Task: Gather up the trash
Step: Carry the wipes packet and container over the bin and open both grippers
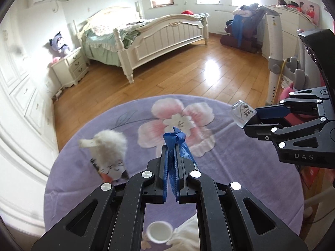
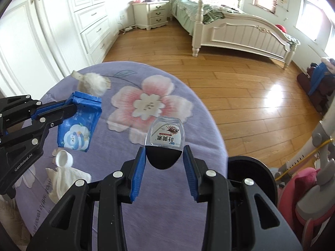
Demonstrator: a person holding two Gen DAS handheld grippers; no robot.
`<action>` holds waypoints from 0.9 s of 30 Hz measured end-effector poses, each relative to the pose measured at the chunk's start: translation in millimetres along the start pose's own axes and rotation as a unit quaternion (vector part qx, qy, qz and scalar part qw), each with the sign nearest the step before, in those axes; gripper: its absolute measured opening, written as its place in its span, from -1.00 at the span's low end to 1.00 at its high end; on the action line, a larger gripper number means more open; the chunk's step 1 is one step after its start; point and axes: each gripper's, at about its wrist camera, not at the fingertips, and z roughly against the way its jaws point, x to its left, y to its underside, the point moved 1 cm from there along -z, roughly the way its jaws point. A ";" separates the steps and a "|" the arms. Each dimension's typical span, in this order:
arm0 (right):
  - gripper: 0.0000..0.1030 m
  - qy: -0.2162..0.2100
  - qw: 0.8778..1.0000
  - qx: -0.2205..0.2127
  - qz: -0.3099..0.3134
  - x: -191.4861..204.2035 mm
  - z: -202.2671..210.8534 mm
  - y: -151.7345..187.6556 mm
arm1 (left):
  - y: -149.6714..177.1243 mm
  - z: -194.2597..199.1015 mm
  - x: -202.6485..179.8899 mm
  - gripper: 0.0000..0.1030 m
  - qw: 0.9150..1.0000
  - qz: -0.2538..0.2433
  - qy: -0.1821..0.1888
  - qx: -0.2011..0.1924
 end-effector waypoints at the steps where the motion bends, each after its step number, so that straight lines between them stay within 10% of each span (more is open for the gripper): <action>1: -0.31 0.006 1.000 0.000 -0.007 -9.6 2.9 3.4 | -3.3 -1.6 -5.5 -0.88 1.000 -0.002 0.003 -0.002; 27: -0.31 0.090 0.985 0.033 -0.146 -191.9 0.7 92.9 | -87.0 -74.0 -216.3 -0.87 0.986 -0.116 0.120 -0.007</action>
